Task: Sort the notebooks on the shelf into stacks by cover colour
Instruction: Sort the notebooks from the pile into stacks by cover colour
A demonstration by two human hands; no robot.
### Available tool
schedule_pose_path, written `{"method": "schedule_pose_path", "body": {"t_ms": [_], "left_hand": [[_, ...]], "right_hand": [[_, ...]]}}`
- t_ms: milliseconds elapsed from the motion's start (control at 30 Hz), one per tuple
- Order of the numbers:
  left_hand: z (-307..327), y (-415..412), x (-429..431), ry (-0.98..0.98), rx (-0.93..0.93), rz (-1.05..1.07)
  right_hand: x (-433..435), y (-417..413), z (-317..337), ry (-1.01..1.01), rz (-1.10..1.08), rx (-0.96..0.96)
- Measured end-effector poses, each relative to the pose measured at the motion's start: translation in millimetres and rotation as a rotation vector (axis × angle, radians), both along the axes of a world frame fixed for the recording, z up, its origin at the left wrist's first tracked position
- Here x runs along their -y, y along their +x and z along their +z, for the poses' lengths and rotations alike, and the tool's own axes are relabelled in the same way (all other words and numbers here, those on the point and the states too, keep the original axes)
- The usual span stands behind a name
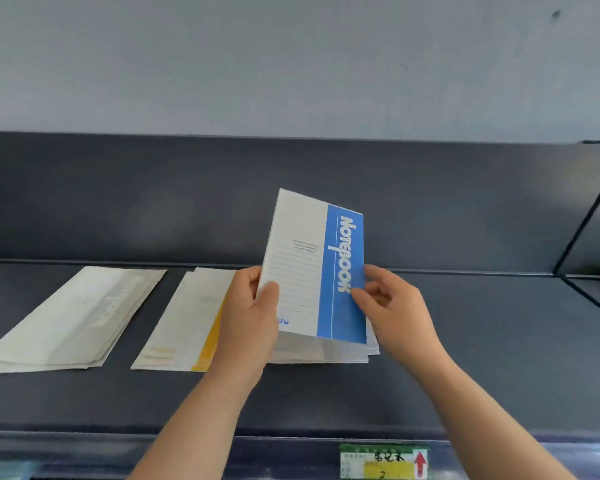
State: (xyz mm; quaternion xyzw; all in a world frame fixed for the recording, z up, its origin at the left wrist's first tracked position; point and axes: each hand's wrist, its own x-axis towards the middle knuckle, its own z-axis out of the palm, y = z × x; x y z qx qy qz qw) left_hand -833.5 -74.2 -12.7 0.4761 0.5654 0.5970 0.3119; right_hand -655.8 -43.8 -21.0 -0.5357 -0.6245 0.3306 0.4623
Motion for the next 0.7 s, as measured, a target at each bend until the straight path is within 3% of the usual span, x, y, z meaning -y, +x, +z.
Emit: {"method": "schedule_pose_path", "body": {"t_ms": [67,267,467,700], "left_hand": [[-6,7,-5,-0.003,-0.044,-0.011],[-32,85,-29,-0.113,-0.495,-0.110],[-55,132,-40,-0.177,-0.853,-0.002],[-63,158,-33,-0.308,-1.121,0.078]], "right_hand": [[1,6,1,0.014,-0.016,0.008],[-13,90,-11,-0.075,-0.108,0.186],[-32,141,-34,-0.142,-0.085,0.399],[-40,159,-51,-0.140,-0.050,0.687]]}}
